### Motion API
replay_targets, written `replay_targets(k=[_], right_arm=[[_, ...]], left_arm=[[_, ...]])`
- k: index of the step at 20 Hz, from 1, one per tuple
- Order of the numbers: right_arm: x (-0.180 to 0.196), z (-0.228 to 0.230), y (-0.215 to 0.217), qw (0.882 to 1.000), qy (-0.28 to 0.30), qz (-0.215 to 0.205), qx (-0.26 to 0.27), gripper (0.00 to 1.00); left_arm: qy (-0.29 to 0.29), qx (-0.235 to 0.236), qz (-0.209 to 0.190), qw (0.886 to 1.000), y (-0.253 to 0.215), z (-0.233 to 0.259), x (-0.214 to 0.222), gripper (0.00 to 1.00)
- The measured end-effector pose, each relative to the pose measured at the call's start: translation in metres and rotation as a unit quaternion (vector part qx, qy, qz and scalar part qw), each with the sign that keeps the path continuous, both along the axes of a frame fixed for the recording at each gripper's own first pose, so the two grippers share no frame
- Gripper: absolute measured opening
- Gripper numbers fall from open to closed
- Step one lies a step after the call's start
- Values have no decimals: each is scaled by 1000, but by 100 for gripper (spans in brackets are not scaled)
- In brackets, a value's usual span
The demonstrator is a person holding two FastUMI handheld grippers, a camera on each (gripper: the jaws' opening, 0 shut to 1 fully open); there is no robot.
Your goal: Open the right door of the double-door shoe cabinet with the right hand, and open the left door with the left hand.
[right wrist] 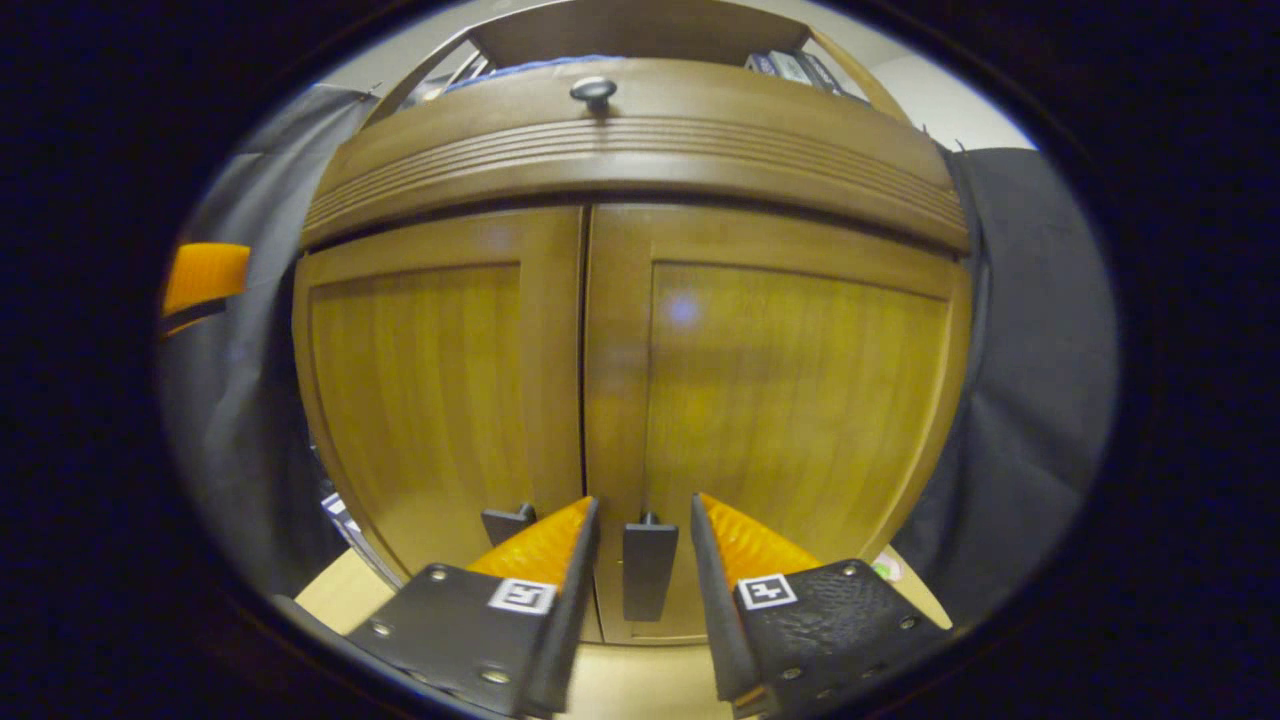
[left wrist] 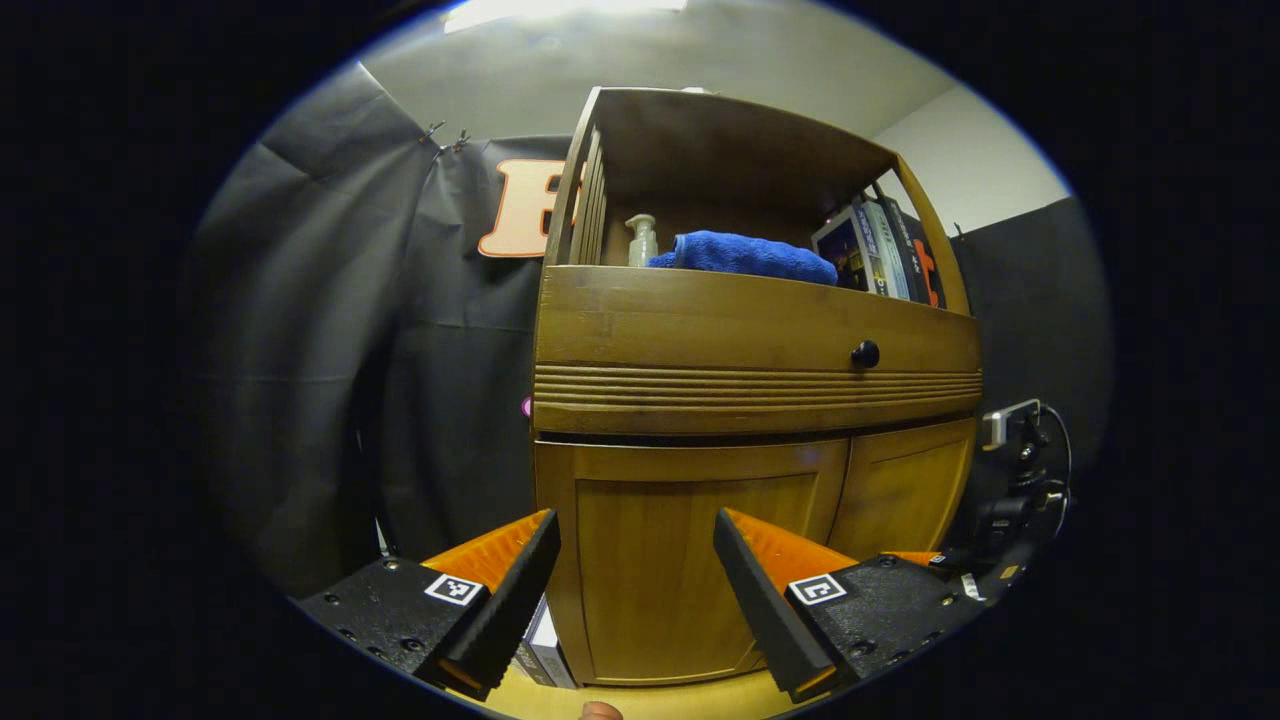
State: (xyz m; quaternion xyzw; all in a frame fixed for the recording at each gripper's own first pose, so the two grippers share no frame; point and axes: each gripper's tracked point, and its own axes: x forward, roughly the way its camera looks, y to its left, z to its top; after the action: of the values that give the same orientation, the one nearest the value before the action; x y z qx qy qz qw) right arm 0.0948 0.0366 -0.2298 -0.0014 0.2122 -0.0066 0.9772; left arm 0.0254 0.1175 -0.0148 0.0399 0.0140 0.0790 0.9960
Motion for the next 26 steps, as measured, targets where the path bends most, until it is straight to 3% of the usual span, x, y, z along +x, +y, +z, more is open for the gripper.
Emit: replay_targets(k=[2,7,8,9,11,26], right_arm=[[5,-13,0,1000,14,-3,3,38],[7,-25,1,999,28,-15,21,34],[6,-29,0,999,34,-19,23,26],[7,-27,-1,999,29,-25,24,30],[5,-26,-2,999,26,-30,32,24],[-69,-7,-29,997,11,-67,29,24]], left_arm=[[0,2,4,1000,4,0,4,95],[8,-4,9,1000,9,-7,8,95],[7,-6,9,1000,8,-8,8,95],[7,-7,9,1000,7,-7,9,95],[6,-6,9,1000,6,-6,8,92],[10,-1,-14,1000,-19,-10,9,95]])
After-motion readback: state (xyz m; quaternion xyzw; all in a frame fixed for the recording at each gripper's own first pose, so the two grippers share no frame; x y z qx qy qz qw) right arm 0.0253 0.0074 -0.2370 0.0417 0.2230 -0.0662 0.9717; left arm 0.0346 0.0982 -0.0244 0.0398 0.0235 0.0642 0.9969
